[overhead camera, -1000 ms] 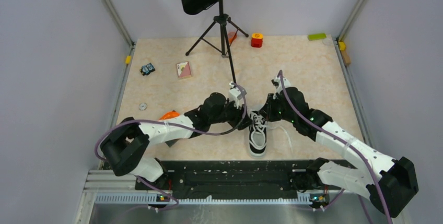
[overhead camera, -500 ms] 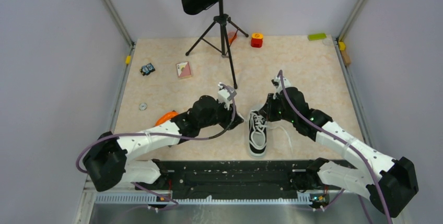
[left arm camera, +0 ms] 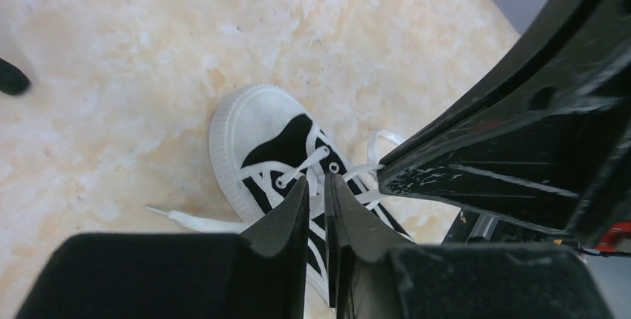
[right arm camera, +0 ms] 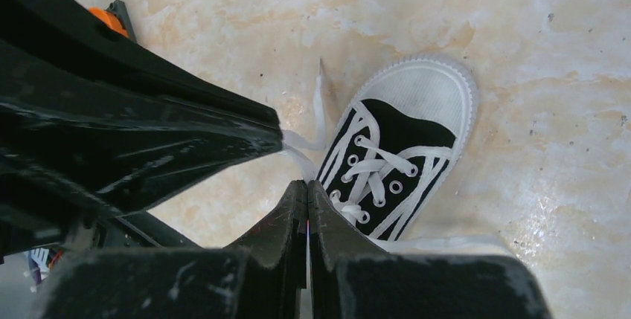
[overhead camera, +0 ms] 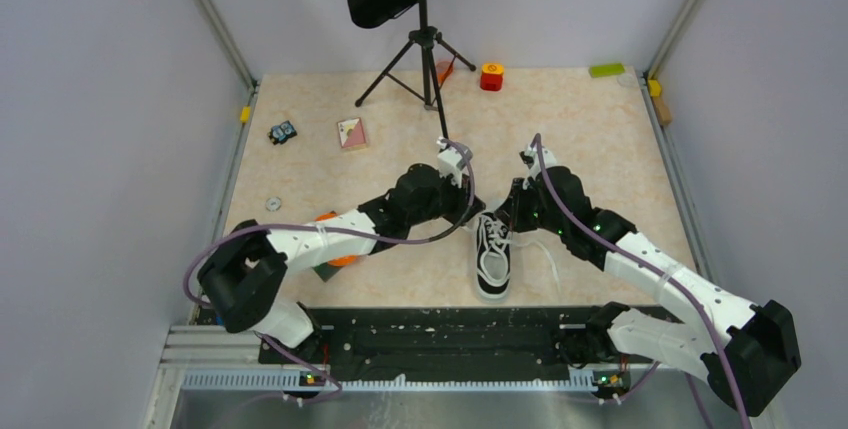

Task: Tie the shoes
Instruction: Wrap the shoelace around the shoelace.

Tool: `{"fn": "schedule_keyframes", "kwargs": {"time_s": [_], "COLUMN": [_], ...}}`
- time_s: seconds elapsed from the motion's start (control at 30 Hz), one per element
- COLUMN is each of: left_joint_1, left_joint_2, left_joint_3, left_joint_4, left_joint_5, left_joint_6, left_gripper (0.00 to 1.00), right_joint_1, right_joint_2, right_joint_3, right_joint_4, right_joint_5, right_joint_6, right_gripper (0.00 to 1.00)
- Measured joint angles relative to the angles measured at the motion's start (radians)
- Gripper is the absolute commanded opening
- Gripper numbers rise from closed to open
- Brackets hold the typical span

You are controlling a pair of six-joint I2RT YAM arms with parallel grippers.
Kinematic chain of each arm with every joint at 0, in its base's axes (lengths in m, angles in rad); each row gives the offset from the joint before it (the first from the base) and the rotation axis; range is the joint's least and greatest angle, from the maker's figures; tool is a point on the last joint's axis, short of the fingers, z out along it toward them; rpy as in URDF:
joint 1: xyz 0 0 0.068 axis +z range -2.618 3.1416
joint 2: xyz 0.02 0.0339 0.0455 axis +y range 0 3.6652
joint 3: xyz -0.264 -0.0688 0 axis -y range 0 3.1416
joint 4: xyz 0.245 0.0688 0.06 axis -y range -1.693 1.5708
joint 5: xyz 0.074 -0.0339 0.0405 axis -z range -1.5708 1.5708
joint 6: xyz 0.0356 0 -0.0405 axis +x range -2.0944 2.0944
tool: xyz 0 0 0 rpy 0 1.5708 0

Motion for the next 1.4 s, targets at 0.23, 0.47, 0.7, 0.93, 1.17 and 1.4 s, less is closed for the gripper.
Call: {"fn": "schedule_keyframes", "kwargs": {"time_s": [0.23, 0.47, 0.7, 0.93, 1.17, 1.4], "left_joint_1": [-0.019, -0.045, -0.05, -0.05, -0.05, -0.051], "left_joint_2": [0.097, 0.139, 0.15, 0.15, 0.15, 0.15], "left_joint_3": [0.0, 0.0, 0.0, 0.0, 0.0, 0.0], "left_joint_4": [0.007, 0.043, 0.057, 0.056, 0.03, 0.02], "left_joint_5": [0.044, 0.06, 0.066, 0.042, -0.008, -0.034], "left_joint_6": [-0.043, -0.06, -0.068, -0.071, -0.071, -0.072], "left_gripper": [0.16, 0.16, 0.17, 0.17, 0.18, 0.22], "right_joint_1": [0.0, 0.0, 0.0, 0.0, 0.0, 0.0], "right_joint_2": [0.0, 0.0, 0.0, 0.001, 0.001, 0.0], "right_joint_3": [0.0, 0.0, -0.019, -0.034, -0.035, -0.052], "right_joint_4": [0.0, 0.001, 0.014, 0.026, 0.034, 0.037], "right_joint_5": [0.0, 0.0, 0.0, 0.002, 0.023, 0.04], "right_joint_6": [0.0, 0.001, 0.007, 0.018, 0.028, 0.042], "right_gripper": [0.0, 0.0, 0.0, 0.0, 0.0, 0.0]}}
